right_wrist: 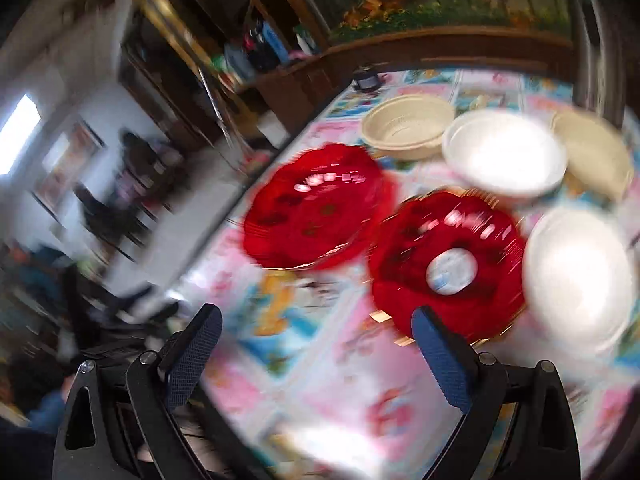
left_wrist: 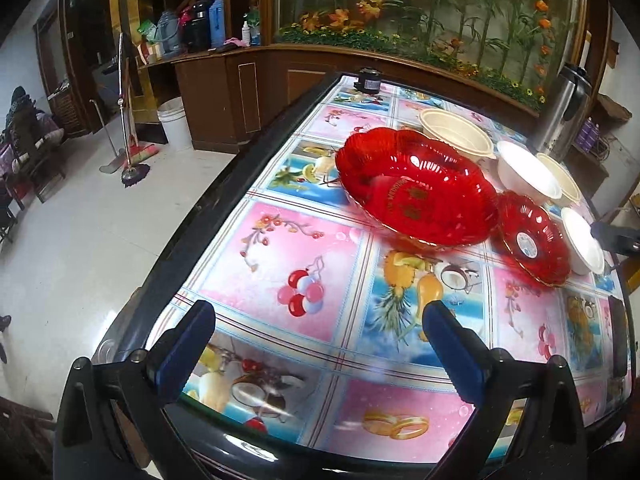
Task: Organize plates and bowls
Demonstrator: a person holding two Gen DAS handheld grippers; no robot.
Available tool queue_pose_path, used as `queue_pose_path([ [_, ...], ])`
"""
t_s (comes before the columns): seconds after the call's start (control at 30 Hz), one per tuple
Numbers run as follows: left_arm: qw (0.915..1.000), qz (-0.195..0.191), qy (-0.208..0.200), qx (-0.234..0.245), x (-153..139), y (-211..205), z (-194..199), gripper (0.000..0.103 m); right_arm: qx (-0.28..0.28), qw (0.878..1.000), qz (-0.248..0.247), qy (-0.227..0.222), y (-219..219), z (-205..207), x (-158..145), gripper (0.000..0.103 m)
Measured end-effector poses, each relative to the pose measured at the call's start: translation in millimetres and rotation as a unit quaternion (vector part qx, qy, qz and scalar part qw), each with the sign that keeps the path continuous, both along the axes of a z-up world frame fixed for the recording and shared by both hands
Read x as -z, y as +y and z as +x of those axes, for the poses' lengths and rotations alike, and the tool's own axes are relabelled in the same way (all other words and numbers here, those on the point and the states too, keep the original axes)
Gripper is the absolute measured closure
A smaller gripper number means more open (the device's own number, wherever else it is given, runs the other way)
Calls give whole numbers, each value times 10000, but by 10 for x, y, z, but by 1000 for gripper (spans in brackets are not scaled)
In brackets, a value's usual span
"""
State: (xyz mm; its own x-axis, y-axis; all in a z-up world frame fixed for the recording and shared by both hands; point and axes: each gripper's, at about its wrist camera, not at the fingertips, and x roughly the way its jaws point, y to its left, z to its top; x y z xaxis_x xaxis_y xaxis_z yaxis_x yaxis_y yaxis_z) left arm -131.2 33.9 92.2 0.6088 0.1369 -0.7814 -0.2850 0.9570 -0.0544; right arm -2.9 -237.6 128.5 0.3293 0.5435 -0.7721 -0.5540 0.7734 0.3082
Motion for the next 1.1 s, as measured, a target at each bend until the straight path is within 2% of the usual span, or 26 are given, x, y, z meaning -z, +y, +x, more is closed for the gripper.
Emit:
queue_pose_path([
  [0.1,10000,11,-4,-14,-62,44,31,0,-274,9994,-203,11,48,180,-65,13],
  [0.17,10000,-27,-7,35,-121,68,75,0,-329,9991,-272,0,88,285,-132,13],
  [0.27,9998,-187,-34,109,-202,108,183,0,-568,9983,-61,-69,146,435,-324,13],
  [0.33,9995,-287,-24,118,-265,155,277,0,-732,9969,248,-167,139,592,-442,13],
  [0.5,9939,-1006,438,88,-207,312,631,0,-583,9977,-283,185,207,970,-322,13],
  [0.57,9896,-1352,486,109,-164,355,767,0,-567,9974,-351,287,243,1089,-249,18],
  [0.6,9884,-1432,493,102,-145,361,836,0,-510,9974,-313,403,250,1152,-216,26],
  [0.63,9879,-1458,520,123,-130,361,905,0,-479,9969,-252,566,266,1215,-174,29],
  [0.67,9878,-1438,586,129,-108,360,996,0,-506,9960,-183,718,302,1267,-132,29],
  [0.73,9867,-1484,641,167,-66,364,1109,2,-516,9956,-351,698,388,1327,-59,29],
  [0.77,9859,-1515,672,230,-36,366,1176,11,-477,9949,-419,789,427,1380,9,29],
  [0.8,9855,-1500,758,234,8,378,1247,26,-470,9938,-375,938,452,1416,63,32],
  [0.83,9845,-1517,850,222,57,397,1309,34,-448,9934,-353,1000,467,1440,99,40],
  [0.87,9822,-1614,936,203,127,426,1389,45,-395,9928,-391,1065,497,1488,163,44],
  [0.93,9799,-1722,987,177,205,490,1490,46,-346,9918,-444,1145,543,1548,260,54],
  [1.07,9797,-1672,1088,189,327,545,1646,46,-169,9914,-571,1162,586,1644,411,54],
  [1.1,9790,-1698,1112,214,368,551,1688,49,-144,9911,-556,1204,592,1666,458,54],
])
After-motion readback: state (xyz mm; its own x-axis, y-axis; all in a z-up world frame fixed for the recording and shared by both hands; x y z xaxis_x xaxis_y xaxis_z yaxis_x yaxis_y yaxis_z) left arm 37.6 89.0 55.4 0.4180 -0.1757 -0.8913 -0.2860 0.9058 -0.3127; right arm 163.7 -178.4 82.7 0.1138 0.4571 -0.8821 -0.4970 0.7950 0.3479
